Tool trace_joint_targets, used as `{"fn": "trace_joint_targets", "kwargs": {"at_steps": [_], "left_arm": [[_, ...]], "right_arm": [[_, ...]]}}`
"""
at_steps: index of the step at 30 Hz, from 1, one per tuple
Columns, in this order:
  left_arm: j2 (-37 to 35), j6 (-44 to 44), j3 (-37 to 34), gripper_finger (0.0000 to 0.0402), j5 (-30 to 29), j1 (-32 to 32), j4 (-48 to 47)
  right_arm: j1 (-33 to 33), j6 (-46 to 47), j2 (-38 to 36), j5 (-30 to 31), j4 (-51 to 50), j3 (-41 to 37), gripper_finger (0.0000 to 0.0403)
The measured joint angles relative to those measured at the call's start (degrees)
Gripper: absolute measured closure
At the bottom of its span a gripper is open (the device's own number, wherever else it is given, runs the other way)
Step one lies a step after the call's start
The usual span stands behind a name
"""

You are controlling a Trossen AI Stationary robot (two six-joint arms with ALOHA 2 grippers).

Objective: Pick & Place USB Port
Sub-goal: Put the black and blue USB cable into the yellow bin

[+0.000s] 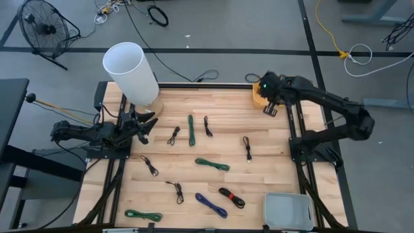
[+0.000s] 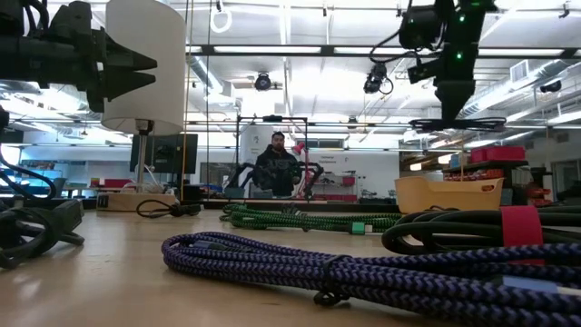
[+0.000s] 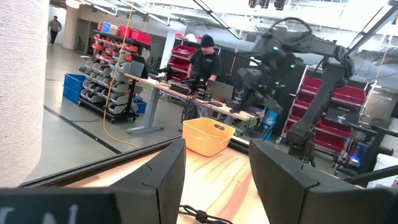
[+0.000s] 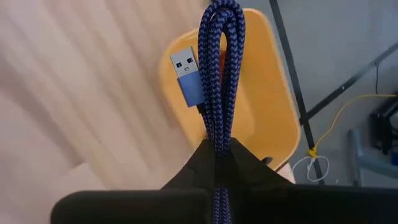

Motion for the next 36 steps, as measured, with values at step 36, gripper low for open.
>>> {"fn": "trace_joint_targets", "kwargs": {"at_steps": [36], "left_arm": [[0.00,0.11,0.02,0.0220,-0.56,0.01,0.01]], "right_arm": [[-19.51,-20.32,14.58,-0.22,20.58,0.09,0.0317]]}}
